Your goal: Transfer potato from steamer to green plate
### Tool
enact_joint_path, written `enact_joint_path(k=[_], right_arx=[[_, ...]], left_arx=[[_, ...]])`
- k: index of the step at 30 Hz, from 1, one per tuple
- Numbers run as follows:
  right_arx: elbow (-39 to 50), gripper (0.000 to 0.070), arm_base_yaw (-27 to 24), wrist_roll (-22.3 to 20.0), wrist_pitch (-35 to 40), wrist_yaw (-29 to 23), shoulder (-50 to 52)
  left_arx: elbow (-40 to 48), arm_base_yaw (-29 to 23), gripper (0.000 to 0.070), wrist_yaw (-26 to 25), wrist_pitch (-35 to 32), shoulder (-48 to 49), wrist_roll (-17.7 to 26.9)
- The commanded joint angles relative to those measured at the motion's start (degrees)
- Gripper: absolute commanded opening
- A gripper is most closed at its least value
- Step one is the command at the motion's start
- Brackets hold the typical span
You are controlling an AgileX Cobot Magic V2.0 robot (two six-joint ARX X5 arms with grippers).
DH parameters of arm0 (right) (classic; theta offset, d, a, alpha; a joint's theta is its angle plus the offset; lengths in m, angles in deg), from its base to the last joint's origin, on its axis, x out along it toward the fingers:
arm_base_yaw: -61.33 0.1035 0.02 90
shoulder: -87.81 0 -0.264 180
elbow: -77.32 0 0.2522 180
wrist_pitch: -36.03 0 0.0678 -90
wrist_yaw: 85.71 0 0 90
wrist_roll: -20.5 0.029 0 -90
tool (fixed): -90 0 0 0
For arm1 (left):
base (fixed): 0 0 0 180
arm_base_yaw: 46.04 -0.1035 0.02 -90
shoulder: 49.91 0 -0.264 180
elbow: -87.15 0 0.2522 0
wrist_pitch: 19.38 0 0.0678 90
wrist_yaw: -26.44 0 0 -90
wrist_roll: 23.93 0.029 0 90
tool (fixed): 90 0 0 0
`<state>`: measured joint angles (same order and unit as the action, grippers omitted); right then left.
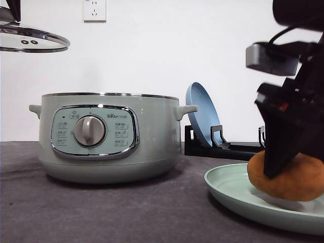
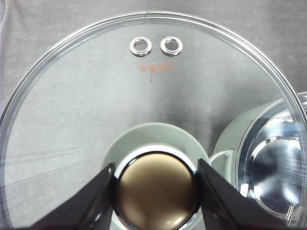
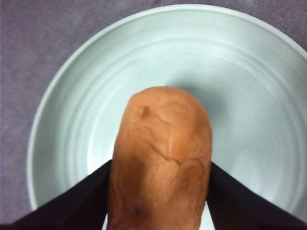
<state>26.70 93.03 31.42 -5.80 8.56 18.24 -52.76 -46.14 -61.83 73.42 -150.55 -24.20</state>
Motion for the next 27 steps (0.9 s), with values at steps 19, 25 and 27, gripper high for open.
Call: enact_joint_path(k=[19,25,27], right_arx=[[-1.7,0.0561,-1.6,0.7,0.2,-1.4,-1.9],[-8.9,0.0561,-1.5,0.7,-8.2,-1.3,6.1],[-13.0,0.0561,-1.5,0.7,-13.3,-0.7,9.7]], left_arx=[[-1.8,0.1,0.0015,0.1,-2.1,0.7,0.7],[-1.8,0.1,0.0015,-0.1,-2.1,0.7,0.7],[-1.8,0.1,0.0015,-0.1,-2.1,0.7,0.7]])
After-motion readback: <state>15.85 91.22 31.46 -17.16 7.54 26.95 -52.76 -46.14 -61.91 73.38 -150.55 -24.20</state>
